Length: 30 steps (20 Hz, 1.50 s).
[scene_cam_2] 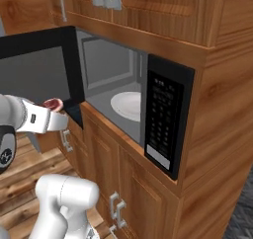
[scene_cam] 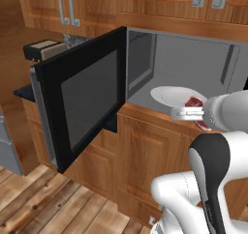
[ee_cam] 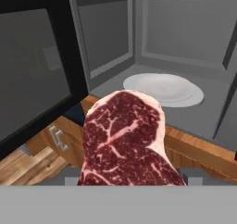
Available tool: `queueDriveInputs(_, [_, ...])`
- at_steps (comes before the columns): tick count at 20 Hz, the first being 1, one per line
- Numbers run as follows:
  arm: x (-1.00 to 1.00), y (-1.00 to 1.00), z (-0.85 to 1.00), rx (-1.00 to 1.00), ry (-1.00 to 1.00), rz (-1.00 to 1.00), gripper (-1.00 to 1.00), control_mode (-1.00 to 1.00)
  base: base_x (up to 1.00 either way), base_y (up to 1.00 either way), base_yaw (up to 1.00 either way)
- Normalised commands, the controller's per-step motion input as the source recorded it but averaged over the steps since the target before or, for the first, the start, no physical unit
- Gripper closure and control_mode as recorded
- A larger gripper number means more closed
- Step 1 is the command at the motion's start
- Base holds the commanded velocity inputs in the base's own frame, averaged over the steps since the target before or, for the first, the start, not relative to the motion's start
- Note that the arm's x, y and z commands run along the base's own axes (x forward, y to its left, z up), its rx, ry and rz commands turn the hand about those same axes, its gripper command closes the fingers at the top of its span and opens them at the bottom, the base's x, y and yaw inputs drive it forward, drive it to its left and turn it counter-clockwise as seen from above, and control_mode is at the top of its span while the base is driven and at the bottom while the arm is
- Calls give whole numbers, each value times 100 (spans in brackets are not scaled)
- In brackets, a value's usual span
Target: Transport the steak from the fridge to the microwave and turn on the microwave.
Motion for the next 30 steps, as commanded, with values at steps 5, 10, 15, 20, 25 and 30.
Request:
queueDriveInputs(5, [0, 0, 0, 0, 0, 0, 100, 100, 6, -34, 16])
queueDriveInputs(10, [0, 0, 0, 0, 0, 0, 100, 100, 0, -2, 1])
queueDriveInputs(15, [-1, 0, 0, 0, -1, 0, 100, -100, -1, 0, 0])
queueDriveInputs(20, [0, -3, 0, -11, -19, 0, 100, -100, 0, 0, 0])
queueDriveInputs(25, [4, -37, 0, -1, -11, -2, 100, -100, 0, 0, 0])
queueDriveInputs(30, [8, -66, 0, 0, 1, 0, 100, -100, 0, 0, 0])
